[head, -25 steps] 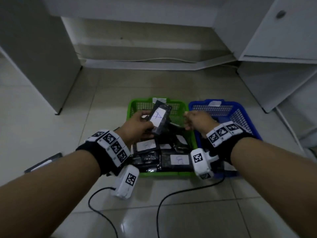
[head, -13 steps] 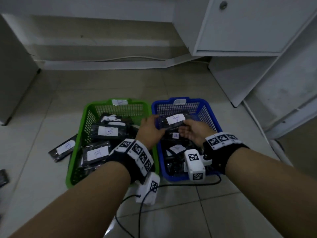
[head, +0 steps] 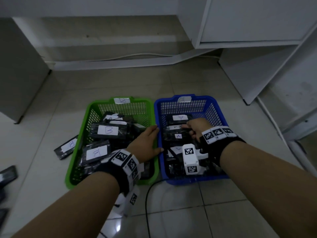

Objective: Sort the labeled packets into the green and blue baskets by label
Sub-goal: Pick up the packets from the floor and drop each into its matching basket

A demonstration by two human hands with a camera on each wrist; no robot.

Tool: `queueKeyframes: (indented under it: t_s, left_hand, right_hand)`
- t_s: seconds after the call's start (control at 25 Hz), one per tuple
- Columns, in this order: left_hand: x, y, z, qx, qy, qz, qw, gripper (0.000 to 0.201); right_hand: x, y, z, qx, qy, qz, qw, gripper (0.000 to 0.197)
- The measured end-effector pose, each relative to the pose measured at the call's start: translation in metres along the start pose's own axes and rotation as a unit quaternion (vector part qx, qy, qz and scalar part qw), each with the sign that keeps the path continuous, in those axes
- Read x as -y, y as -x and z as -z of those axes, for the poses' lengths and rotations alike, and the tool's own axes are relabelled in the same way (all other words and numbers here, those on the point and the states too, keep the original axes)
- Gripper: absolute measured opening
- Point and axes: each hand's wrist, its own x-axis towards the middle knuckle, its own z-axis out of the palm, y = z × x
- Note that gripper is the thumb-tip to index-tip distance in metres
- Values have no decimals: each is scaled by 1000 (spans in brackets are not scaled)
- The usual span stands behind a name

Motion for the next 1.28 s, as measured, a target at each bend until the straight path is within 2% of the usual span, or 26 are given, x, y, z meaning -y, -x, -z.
queueKeyframes:
  t_s: [0.08, 0.16, 0.28, 0.36, 0.52, 0.56, 0.72, 0.8, 0.92, 1.0, 1.08, 1.2, 1.28]
  left_hand:
    - [7, 8, 13, 20, -6, -16, 1000, 76]
    - [20, 22, 36, 23, -20, -17, 999, 72]
    - [55, 55, 80, 20, -68, -20, 997, 65]
    - [88, 87, 110, 24, -101, -8, 995, 58]
    - [167, 170, 137, -6, -103, 79, 991, 45]
    - [178, 180, 133, -9, -101, 100, 990, 43]
    - [247, 254, 110, -25, -49, 218, 974, 39]
    - [271, 287, 92, -44, -9, 259, 965, 37]
    - [303, 337, 61, -69, 20, 320, 945, 42]
    - [315, 369, 43, -85, 25, 363, 928, 52]
    - [322, 394, 27, -77, 15, 402, 912, 66]
    - [320, 409, 10, -64, 17, 442, 895, 77]
    - [320, 414, 3, -87, 56, 447, 889, 80]
  right_hand:
    - [5, 15, -11, -60, 53, 65, 995, 13]
    - [12, 36, -31, -94, 100, 146, 980, 25]
    - [27, 71, -72, -54, 230, 258, 937, 26]
    - [37, 93, -107, -29, 327, 294, 898, 32]
    - [63, 135, -186, 50, 444, 387, 806, 49]
    - [65, 140, -193, 57, 455, 401, 793, 51]
    - [75, 168, -285, 121, 482, 460, 736, 52]
    - [67, 180, -331, 155, 470, 471, 730, 51]
    - [43, 194, -396, 203, 432, 424, 769, 50]
    - [20, 205, -428, 234, 418, 388, 787, 53]
    - [-1, 216, -451, 266, 437, 374, 774, 58]
    - [-17, 226, -469, 288, 464, 404, 734, 63]
    - [-19, 232, -480, 283, 455, 431, 726, 60]
